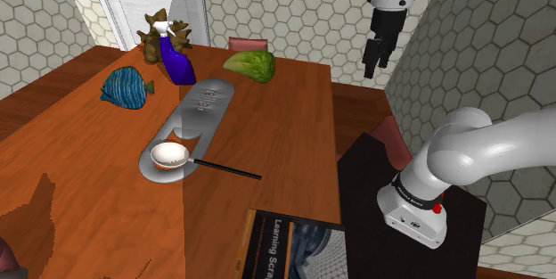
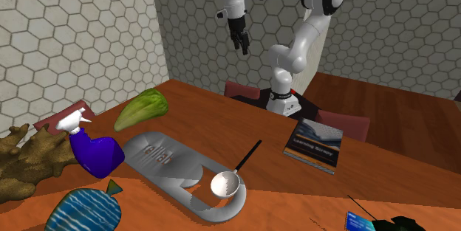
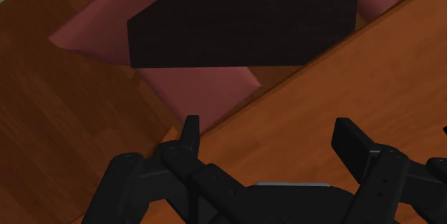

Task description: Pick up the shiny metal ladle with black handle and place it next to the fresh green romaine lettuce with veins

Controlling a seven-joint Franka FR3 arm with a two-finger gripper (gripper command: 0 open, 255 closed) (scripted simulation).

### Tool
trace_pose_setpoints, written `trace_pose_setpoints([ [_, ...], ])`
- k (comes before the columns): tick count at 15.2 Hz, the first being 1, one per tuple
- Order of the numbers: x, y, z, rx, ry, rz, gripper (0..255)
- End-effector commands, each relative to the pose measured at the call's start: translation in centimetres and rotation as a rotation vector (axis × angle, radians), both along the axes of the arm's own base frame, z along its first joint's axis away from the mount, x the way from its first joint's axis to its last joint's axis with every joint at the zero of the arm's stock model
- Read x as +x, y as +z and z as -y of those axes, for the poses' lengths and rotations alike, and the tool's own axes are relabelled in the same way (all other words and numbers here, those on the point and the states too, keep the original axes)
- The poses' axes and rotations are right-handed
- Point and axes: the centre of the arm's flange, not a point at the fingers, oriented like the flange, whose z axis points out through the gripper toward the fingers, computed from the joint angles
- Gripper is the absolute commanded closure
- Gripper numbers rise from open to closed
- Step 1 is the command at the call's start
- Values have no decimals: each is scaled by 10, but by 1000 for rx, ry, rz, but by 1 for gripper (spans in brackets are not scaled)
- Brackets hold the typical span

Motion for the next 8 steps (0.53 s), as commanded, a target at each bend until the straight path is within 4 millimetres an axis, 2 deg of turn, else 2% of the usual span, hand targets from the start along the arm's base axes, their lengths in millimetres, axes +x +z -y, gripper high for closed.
trace_pose_setpoints([
  [1,0,0,0,0,0,0,0],
  [8,49,-32,-73,-12,107,27,0],
])
